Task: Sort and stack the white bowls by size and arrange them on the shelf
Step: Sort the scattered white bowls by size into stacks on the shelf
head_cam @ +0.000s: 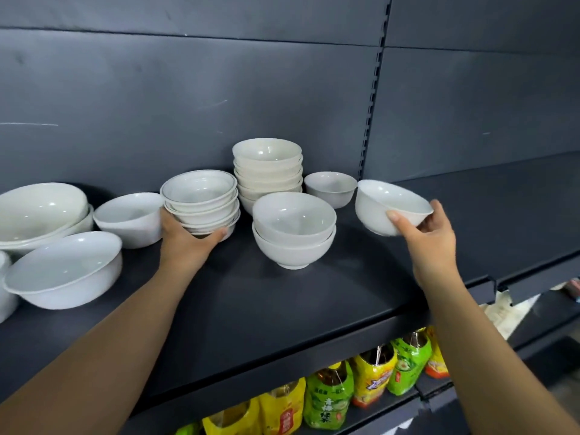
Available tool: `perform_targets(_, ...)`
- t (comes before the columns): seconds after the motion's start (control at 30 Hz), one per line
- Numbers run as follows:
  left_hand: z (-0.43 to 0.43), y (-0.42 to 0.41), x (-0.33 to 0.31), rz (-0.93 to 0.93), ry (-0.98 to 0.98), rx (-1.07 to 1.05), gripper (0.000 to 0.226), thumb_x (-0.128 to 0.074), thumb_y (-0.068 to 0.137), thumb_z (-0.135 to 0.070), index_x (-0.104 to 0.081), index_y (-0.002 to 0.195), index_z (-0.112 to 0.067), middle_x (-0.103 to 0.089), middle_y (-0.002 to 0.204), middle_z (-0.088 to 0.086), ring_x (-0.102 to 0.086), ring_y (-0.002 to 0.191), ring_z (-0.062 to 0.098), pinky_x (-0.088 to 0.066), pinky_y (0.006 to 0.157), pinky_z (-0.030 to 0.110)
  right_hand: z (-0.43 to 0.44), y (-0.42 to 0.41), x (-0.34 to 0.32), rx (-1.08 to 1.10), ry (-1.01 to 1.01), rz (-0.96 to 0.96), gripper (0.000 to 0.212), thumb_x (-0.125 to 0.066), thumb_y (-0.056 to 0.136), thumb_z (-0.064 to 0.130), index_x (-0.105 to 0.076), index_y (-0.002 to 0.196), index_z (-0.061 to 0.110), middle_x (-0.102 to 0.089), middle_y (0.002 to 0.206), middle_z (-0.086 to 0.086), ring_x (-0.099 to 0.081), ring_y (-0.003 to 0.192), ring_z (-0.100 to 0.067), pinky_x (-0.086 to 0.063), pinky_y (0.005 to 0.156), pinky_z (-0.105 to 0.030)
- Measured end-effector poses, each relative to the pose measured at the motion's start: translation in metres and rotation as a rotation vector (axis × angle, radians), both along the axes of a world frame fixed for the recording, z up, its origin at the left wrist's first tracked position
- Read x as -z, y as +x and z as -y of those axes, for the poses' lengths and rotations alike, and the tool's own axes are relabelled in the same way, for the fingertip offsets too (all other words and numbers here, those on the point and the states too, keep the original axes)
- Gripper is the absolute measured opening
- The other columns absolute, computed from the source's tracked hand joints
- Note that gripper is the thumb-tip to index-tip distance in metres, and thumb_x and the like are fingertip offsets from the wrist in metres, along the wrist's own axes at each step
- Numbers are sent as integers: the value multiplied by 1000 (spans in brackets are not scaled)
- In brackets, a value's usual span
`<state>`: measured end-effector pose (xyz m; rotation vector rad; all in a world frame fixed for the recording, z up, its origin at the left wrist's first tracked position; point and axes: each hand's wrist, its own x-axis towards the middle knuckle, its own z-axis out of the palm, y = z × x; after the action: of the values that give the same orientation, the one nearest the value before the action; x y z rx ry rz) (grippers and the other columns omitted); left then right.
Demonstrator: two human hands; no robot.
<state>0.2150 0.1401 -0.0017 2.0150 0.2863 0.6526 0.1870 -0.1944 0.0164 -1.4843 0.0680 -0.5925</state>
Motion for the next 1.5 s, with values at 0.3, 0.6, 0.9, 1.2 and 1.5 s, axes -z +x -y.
perform_targets(0.3, 25, -44, -20, 191, -7, 41, 104, -73, 73, -45, -9, 147, -7, -15, 153, 8, -16, 142, 20, -16, 116, 34, 10, 16, 15, -18, -132, -208, 93, -74, 75, 31, -17, 147, 11, -37, 145, -3, -38, 131, -19, -34, 108, -34)
perform_targets(0.6, 95, -64, -21, 17, -138, 437, 135, -69, 34, -58, 7, 143, -35, -13, 148, -12, -16, 137, 2, -18, 107, 22, 34, 36, 9, -156, -415, -262, 67, -80, 66, 33, -47, 123, 21, -59, 118, 5, -54, 112, -16, -44, 97, -35)
perform_targets(0.9, 115, -56, -22, -64, -134, 284, 88, -81, 68, -21, -28, 138, -26, -48, 113, -25, -48, 95, -14, -36, 79, 1, 42, 76, 1, -569, -400, -190, 46, -76, 71, 7, -53, 103, 30, -60, 101, 15, -58, 92, 7, -46, 80, -12)
perform_targets(1.2, 131, -62, -11, -6, -103, 220, 108, -82, 40, -43, -25, 131, -34, -44, 117, -30, -42, 98, -31, -36, 76, -6, 42, 79, -5, -745, 67, -239, 31, -64, 81, 4, -56, 108, 15, -65, 104, 4, -61, 97, -8, -50, 83, -24)
perform_targets(1.5, 131, -62, -10, 30, -71, 170, 103, -78, 39, -49, -35, 131, -33, -53, 115, -28, -47, 103, -23, -35, 77, -6, 8, 130, -31, -452, -51, -10, 71, -81, 66, 19, -45, 127, 20, -55, 121, 8, -53, 110, -9, -44, 91, -22)
